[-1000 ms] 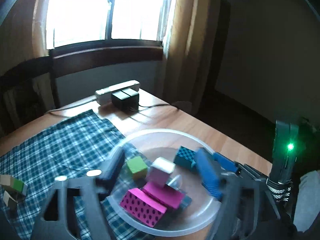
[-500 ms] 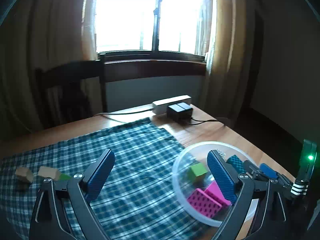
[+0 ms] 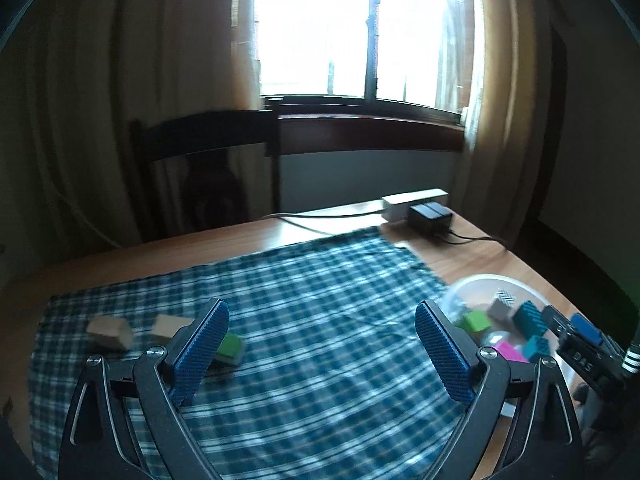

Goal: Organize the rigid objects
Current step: 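Grasp the weathered wooden cube with the left gripper while the right returns over the cloth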

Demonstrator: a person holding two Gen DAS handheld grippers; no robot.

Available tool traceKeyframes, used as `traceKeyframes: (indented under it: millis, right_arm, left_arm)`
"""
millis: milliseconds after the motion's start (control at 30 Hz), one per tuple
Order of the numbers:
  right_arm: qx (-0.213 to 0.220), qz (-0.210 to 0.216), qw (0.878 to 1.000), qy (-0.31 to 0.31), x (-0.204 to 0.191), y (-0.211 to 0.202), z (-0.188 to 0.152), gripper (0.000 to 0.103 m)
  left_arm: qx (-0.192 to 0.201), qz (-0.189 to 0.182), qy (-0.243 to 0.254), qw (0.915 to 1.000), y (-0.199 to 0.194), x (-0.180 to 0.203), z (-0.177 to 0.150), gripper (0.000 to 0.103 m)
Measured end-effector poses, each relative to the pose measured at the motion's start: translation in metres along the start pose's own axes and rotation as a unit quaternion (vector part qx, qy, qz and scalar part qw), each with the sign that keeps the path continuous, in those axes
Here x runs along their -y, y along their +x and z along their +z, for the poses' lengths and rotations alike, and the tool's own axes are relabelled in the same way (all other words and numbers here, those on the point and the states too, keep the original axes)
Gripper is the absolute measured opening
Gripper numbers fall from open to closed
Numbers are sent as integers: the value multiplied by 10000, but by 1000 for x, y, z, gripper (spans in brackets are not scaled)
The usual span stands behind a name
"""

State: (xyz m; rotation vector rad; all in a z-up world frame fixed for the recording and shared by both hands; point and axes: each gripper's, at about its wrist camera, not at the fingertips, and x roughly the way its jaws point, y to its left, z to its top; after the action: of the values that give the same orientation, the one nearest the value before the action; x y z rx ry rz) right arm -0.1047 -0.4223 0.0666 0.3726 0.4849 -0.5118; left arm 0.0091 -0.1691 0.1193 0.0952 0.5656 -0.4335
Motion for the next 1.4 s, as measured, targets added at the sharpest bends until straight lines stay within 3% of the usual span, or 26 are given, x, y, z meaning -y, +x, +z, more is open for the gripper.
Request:
traceKeyframes:
  millis: [367,667,1033,1333,1400]
  right_arm:
    - [-152,619,9975,-307,-52,-11,-5,82]
    - [-368,994,9930,-517,-89,-11,-16,82]
    - [-685,1263,9866,-773,-119,-2,-35,82]
    - [-884,1357,9832,-838,-125,6,-44,82]
    - [-903,1377,9826,-862,-126,6,-45,82]
  left_arm:
    - [-78,636,-337,9974,-6,-67,-12,95]
    - [-418,859,-333,9949,8,-97,-37,94]
    - [-1069,895,-676,9879,49,-125,-59,76]
    - [-1196,793,-753,9868,67,-130,-62,72]
    - [-1206,753,-754,9870,70,-131,-62,62]
